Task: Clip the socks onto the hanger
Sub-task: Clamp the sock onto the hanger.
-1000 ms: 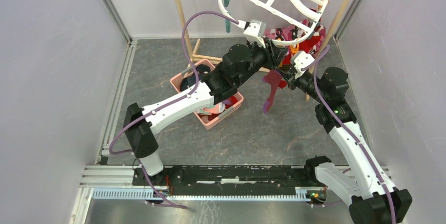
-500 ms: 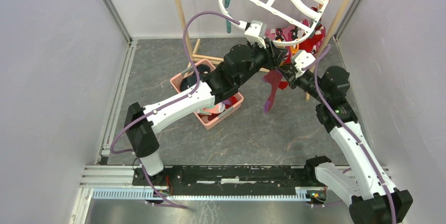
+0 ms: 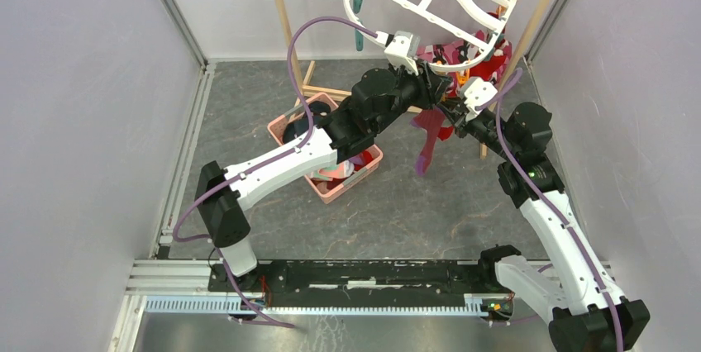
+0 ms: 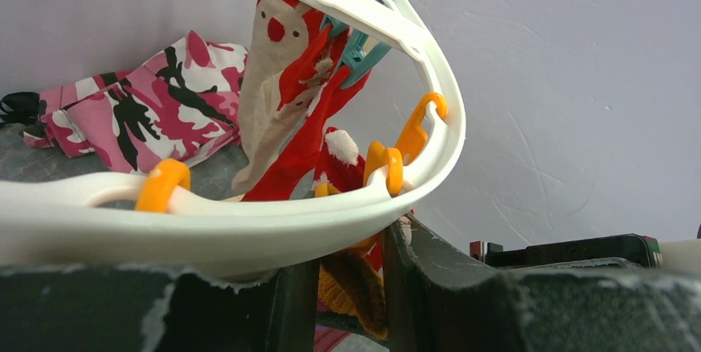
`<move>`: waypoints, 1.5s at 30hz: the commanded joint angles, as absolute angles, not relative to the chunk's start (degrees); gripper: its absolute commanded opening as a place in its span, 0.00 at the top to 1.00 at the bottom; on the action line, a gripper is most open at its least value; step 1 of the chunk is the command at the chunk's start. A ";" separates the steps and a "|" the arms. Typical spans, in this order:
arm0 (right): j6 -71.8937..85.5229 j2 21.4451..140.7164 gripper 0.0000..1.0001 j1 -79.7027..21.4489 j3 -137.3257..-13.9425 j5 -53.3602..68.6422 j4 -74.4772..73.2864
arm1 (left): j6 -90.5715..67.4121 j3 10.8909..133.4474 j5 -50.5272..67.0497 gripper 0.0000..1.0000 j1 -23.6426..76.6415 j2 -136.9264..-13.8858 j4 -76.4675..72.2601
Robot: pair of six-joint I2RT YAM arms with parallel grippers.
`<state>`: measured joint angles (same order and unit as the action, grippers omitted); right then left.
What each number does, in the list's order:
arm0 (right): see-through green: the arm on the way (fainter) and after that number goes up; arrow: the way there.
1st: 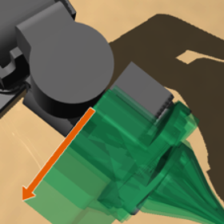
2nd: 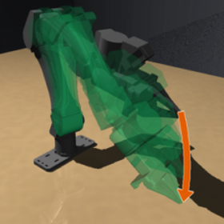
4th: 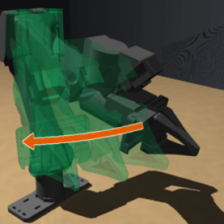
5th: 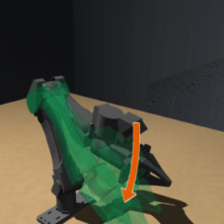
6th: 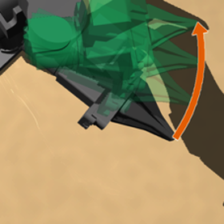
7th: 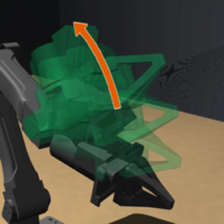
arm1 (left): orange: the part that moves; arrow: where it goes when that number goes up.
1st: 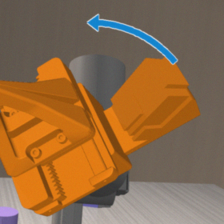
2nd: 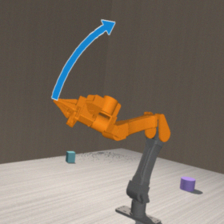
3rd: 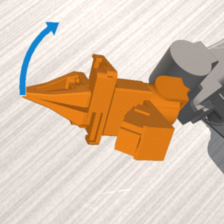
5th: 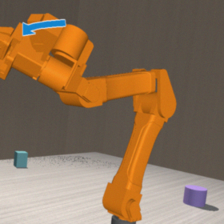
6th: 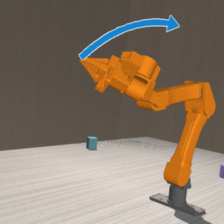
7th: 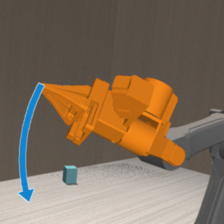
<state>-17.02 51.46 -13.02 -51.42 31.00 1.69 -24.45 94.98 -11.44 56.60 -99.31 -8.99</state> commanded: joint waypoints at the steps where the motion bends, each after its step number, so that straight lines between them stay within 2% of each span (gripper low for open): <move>1: -17.36 51.53 1.00 -12.83 -53.88 30.55 2.99 | -25.69 97.77 -10.64 0.75 56.26 -99.32 -9.69; 8: -17.05 51.51 1.00 -12.84 -53.71 30.32 2.91 | -26.73 97.91 -10.81 0.49 56.28 -98.78 -9.07; 17: -17.09 51.31 1.00 -12.85 -53.60 30.15 1.97 | -28.33 97.52 -11.22 0.29 56.29 -96.94 -8.61; 19: -17.29 51.20 0.85 -12.83 -53.61 30.28 1.16 | -29.02 96.64 -11.08 0.25 56.34 -95.66 -8.15; 21: -17.56 50.76 0.62 -12.87 -53.22 30.32 0.15 | -30.02 94.81 -10.55 0.22 56.34 -93.65 -7.79; 23: -17.87 49.83 0.44 -12.83 -52.14 30.06 0.09 | -31.41 92.08 -10.00 0.22 56.33 -91.81 -7.74; 26: -19.23 48.14 0.29 -12.79 -50.40 30.01 -3.05 | -33.31 87.31 -9.27 0.22 56.34 -87.13 -7.71; 28: -20.56 47.08 0.24 -12.79 -49.35 30.70 -4.60 | -34.07 84.07 -8.32 0.22 56.34 -84.09 -7.56; 37: -23.22 43.94 0.18 -12.48 -44.52 42.58 -7.93 | -29.07 70.83 2.90 0.21 56.25 -72.69 -3.80; 41: -26.89 42.15 0.02 -11.93 -41.86 48.42 -11.28 | -23.97 61.03 -1.08 0.21 56.25 -65.58 -0.56; 45: -29.98 40.70 0.02 -10.93 -39.13 50.51 -14.98 | -20.76 53.11 -7.21 0.21 55.94 -58.84 3.39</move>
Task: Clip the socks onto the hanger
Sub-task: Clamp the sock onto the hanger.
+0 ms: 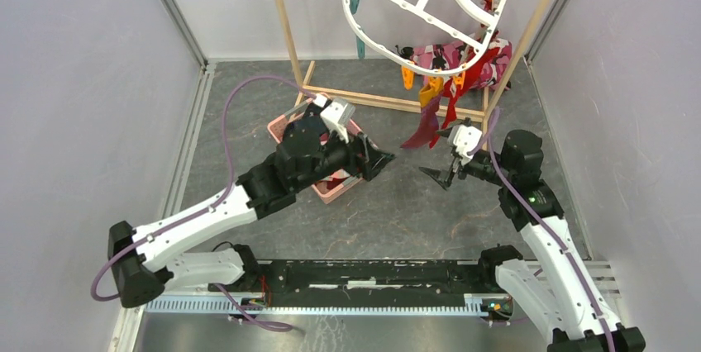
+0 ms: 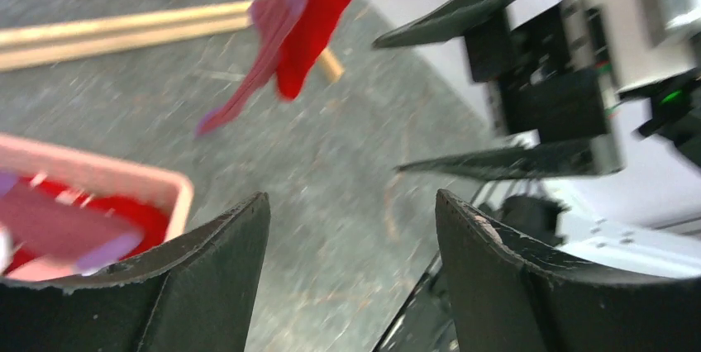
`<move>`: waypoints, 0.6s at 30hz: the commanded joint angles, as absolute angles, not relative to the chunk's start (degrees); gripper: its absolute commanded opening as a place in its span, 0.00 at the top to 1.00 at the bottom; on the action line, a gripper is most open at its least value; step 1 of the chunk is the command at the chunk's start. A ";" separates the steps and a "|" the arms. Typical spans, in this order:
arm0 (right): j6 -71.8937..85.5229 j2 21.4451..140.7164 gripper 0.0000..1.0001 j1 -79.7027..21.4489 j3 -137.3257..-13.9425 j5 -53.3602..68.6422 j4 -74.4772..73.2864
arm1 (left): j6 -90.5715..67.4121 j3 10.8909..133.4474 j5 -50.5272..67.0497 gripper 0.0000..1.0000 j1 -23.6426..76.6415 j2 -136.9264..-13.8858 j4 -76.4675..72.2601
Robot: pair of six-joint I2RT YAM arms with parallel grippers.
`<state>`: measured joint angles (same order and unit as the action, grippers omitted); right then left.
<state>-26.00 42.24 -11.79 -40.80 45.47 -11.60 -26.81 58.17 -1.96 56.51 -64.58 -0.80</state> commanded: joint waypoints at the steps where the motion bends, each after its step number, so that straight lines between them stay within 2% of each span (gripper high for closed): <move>1: -30.52 40.25 0.02 -10.72 -38.50 50.54 -15.70 | -20.37 51.56 -8.53 0.20 55.79 -57.77 4.13; 5: -31.29 39.21 0.02 -9.88 -36.32 49.93 -16.56 | -21.81 48.24 -10.72 0.20 52.18 -55.80 6.93; 12: -30.52 39.36 0.02 -8.62 -33.95 49.04 -15.60 | -30.50 45.68 -1.54 0.19 36.04 -60.44 2.72; 16: -30.72 39.92 0.02 -8.03 -34.02 49.30 -16.56 | -40.54 47.57 -0.27 0.24 29.99 -67.09 1.69; 18: -30.95 39.91 0.02 -7.79 -34.01 49.40 -16.72 | -44.00 49.60 -1.51 0.40 28.67 -70.43 3.32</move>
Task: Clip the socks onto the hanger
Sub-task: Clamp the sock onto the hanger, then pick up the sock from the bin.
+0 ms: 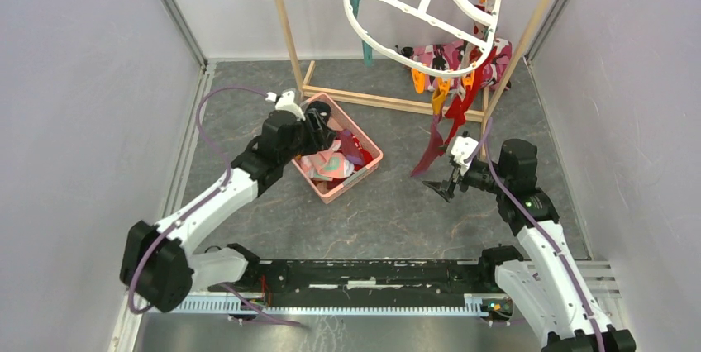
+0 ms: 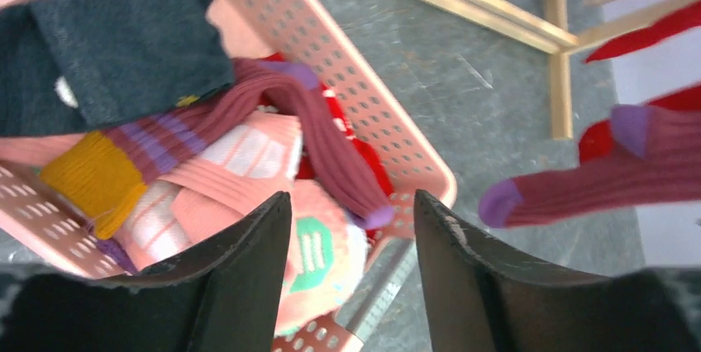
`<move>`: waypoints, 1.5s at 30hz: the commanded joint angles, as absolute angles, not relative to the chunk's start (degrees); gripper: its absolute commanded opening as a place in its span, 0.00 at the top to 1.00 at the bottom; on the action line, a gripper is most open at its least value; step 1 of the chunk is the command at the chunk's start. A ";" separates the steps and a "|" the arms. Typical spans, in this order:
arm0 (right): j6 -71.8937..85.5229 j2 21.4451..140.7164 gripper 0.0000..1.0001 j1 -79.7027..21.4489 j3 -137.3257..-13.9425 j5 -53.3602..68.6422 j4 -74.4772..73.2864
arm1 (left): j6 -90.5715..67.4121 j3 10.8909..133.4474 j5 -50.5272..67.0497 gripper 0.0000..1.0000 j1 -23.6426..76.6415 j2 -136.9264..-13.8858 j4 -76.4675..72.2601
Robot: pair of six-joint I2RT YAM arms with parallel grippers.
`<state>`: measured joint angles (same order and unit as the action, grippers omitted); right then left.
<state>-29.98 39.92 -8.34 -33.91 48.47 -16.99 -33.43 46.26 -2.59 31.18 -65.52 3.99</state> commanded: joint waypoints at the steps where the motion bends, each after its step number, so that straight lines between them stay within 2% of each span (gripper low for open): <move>1: -31.08 39.91 0.02 -7.64 -34.01 49.39 -16.72 | -46.17 50.78 -2.87 0.49 28.08 -71.89 5.82; 2: -31.10 39.90 0.02 -7.52 -33.99 49.39 -16.73 | -46.98 51.83 -3.61 0.53 27.52 -73.18 7.32; 7: -31.09 40.33 0.02 -6.77 -33.84 49.79 -16.70 | -46.76 56.99 -10.20 0.55 26.47 -76.93 15.01; 8: -31.03 40.57 0.02 -6.69 -33.83 49.90 -16.70 | -47.81 57.87 -12.90 0.59 26.46 -77.43 16.92; 11: -30.81 41.36 0.02 -6.42 -33.93 50.31 -16.76 | -57.51 60.86 -19.38 0.64 25.99 -79.22 25.95; 14: -30.76 42.46 0.02 -6.25 -34.25 50.78 -16.61 | -65.51 61.48 -17.89 0.74 25.75 -80.55 28.96; 16: -30.60 43.09 0.02 -6.29 -34.58 50.94 -16.68 | -68.81 61.00 -18.12 0.76 25.75 -80.70 28.97; 28: -31.01 43.81 0.02 -5.83 -35.51 50.98 -17.57 | -71.27 62.25 -20.92 0.64 25.34 -86.92 29.03; 45: -31.24 43.77 0.02 -5.46 -35.42 51.57 -18.29 | -70.19 63.10 -23.18 0.62 22.95 -92.47 26.56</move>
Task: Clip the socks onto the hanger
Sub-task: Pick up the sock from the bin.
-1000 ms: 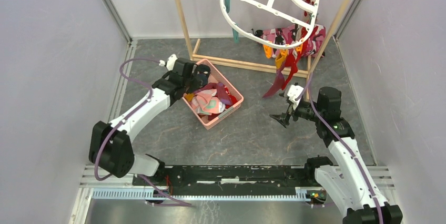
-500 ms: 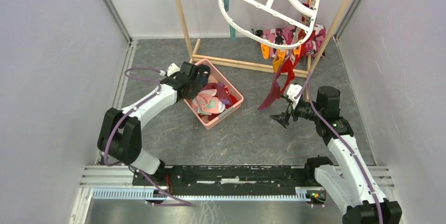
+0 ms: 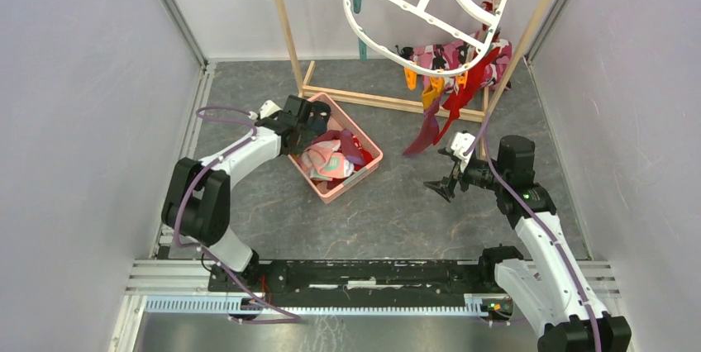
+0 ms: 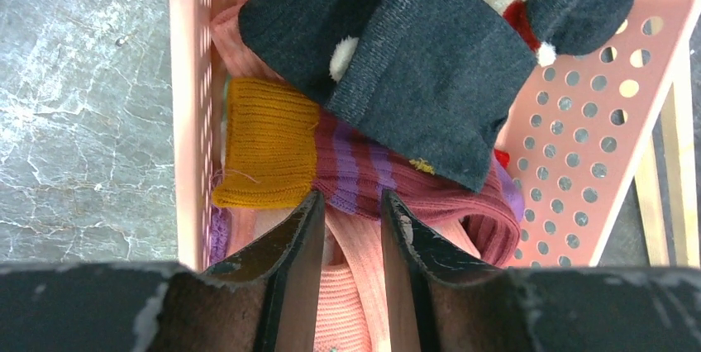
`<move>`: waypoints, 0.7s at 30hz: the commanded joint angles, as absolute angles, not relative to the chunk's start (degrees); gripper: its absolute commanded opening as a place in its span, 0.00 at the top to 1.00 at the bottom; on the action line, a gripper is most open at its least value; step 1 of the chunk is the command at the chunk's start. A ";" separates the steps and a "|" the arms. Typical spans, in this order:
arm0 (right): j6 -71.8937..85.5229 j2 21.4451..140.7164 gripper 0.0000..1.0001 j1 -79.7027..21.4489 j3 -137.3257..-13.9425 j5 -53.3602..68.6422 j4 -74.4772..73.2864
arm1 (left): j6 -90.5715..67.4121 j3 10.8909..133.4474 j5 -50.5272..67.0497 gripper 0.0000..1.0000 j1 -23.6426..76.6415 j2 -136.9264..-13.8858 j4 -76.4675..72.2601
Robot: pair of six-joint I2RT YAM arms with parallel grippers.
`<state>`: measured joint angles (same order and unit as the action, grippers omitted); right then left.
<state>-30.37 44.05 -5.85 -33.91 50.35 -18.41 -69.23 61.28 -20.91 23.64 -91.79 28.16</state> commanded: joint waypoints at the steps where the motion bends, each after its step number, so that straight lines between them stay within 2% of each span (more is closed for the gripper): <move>1: -31.27 43.80 0.02 -5.46 -35.34 51.64 -18.37 | -69.71 63.10 -23.31 0.61 22.91 -92.42 26.23; 5: -30.87 43.77 0.02 -5.37 -35.07 52.20 -18.16 | -68.77 63.20 -24.55 0.63 22.58 -92.98 25.88; 8: -30.65 43.90 0.02 -5.38 -35.22 52.38 -17.94 | -68.42 62.90 -22.99 0.72 21.78 -94.18 25.56; 11: -30.89 43.78 0.02 -5.28 -35.59 52.21 -18.40 | -67.07 62.11 -22.15 0.88 21.72 -93.79 23.86; 16: -31.02 43.66 0.02 -5.26 -36.15 52.28 -18.73 | -59.80 58.79 -20.10 0.98 21.76 -86.97 15.21; 18: -31.02 43.68 0.02 -5.15 -36.72 52.51 -18.74 | -51.42 56.10 -15.30 0.98 21.72 -82.10 6.43; 21: -31.30 43.98 0.02 -5.15 -37.89 54.33 -18.73 | -36.42 50.85 0.19 0.98 21.71 -73.95 -9.49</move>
